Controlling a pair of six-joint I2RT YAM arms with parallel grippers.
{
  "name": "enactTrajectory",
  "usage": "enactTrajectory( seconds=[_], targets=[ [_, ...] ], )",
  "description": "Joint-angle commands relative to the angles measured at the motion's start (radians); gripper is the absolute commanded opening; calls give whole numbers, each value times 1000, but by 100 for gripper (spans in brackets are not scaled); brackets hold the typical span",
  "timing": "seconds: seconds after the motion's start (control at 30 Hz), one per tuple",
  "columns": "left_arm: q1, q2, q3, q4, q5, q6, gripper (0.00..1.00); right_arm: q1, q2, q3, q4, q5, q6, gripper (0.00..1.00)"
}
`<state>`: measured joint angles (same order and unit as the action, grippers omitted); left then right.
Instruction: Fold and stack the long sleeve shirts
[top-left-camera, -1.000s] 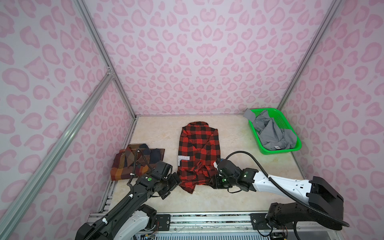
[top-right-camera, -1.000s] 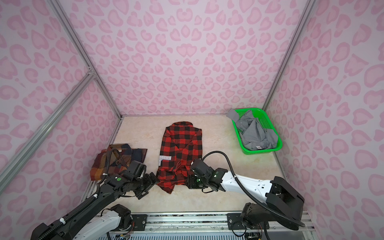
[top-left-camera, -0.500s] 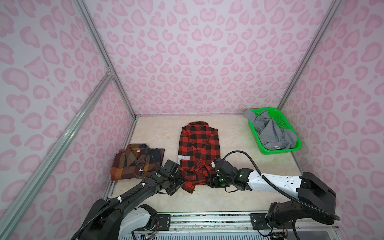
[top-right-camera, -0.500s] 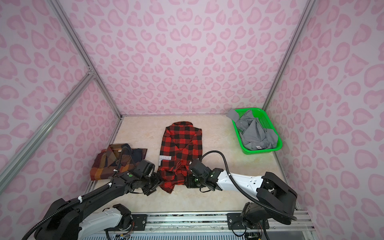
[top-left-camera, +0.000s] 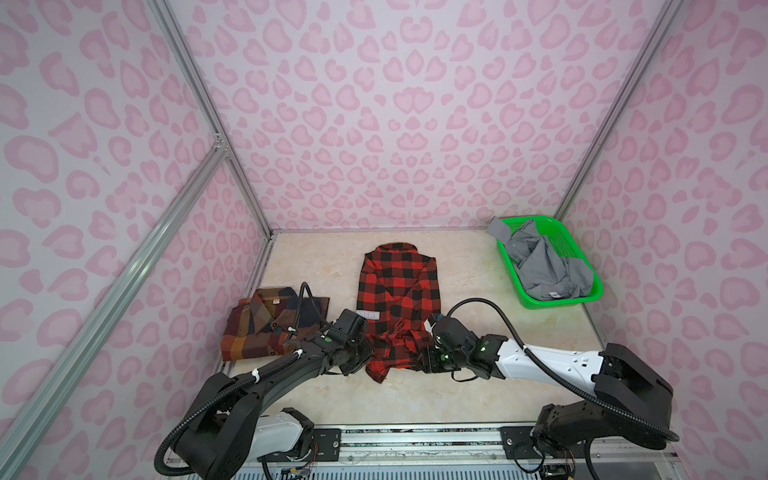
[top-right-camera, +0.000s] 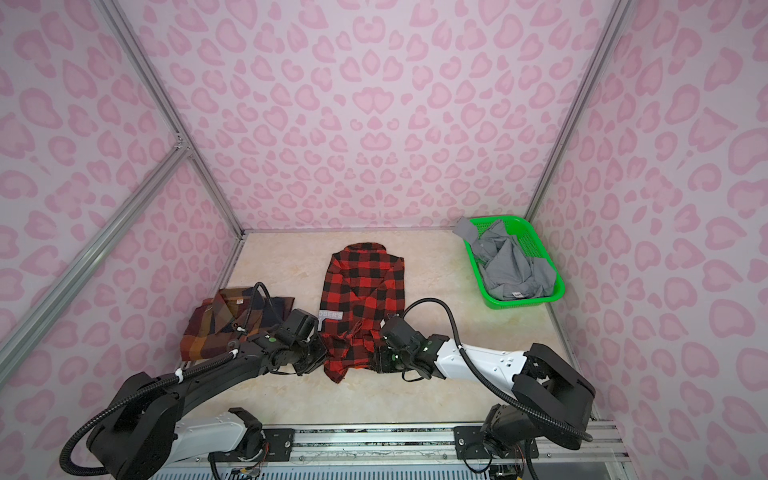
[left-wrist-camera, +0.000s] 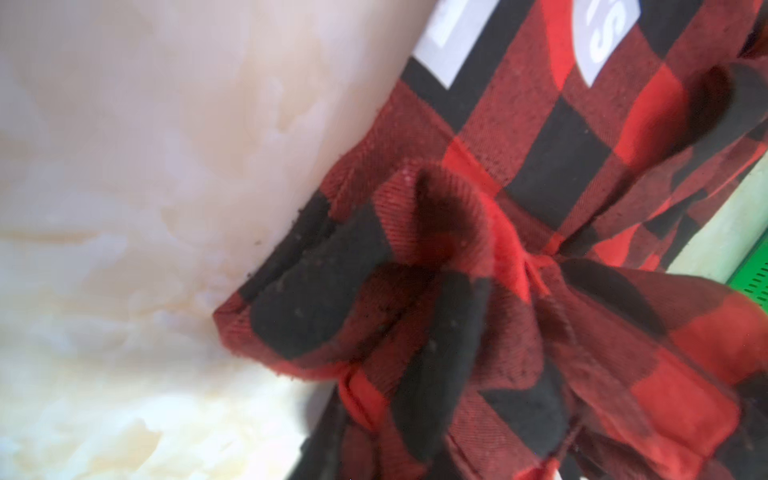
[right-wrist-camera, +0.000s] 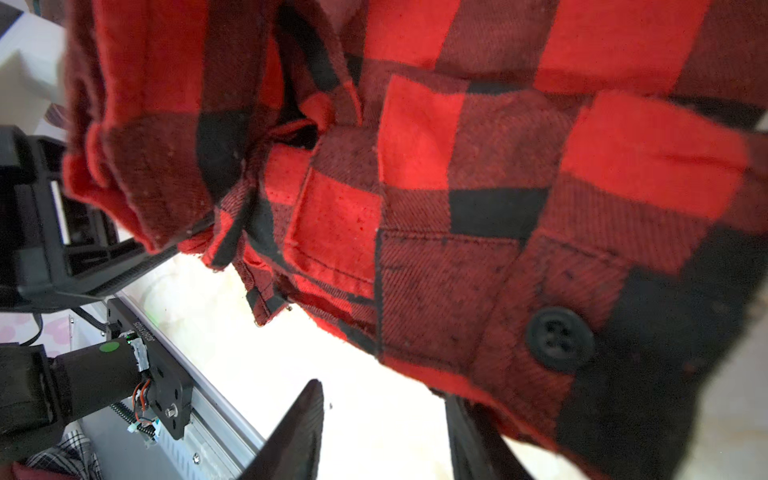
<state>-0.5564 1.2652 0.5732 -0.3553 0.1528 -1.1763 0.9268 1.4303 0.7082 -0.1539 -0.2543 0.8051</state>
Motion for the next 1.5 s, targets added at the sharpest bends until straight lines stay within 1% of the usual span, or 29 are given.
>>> enactTrajectory(
  seconds=[0.0,0.03,0.13,0.27,0.4,0.6,0.67,0.77,0.93,1.03,1.13,1.3,1.47],
  targets=[
    [1,7,21,19,-11,9,7,0,9,-10,10,23,-29,49],
    [1,4,30,16,-9,10,4,-1,10,-11,8,27,-30,48],
    [1,-8,57,3,-6,-3,4,-1,15,-7,7,27,-38,48],
    [1,-7,111,-2,22,-27,4,0,12,8,1,23,-50,43],
    [2,28,175,-13,54,-49,4,0,1,25,-11,18,-77,40],
    [13,100,255,-24,82,-73,4,3,-31,32,-32,6,-138,39],
    [24,127,283,-22,97,-70,4,9,-34,43,-69,13,-164,38],
    [38,159,326,-35,102,-62,4,38,-46,43,-93,18,-203,37],
    [67,210,396,-63,114,-41,4,99,-61,37,-96,28,-231,37],
    [80,236,427,-78,120,-28,4,124,-38,45,-99,22,-243,37],
    [88,242,433,-82,118,-23,4,142,5,65,-131,61,-242,37],
    [93,242,428,-83,122,-19,4,141,62,64,-109,101,-235,37],
    [95,233,420,-82,120,-20,4,133,122,122,-117,147,-240,37]
  ],
)
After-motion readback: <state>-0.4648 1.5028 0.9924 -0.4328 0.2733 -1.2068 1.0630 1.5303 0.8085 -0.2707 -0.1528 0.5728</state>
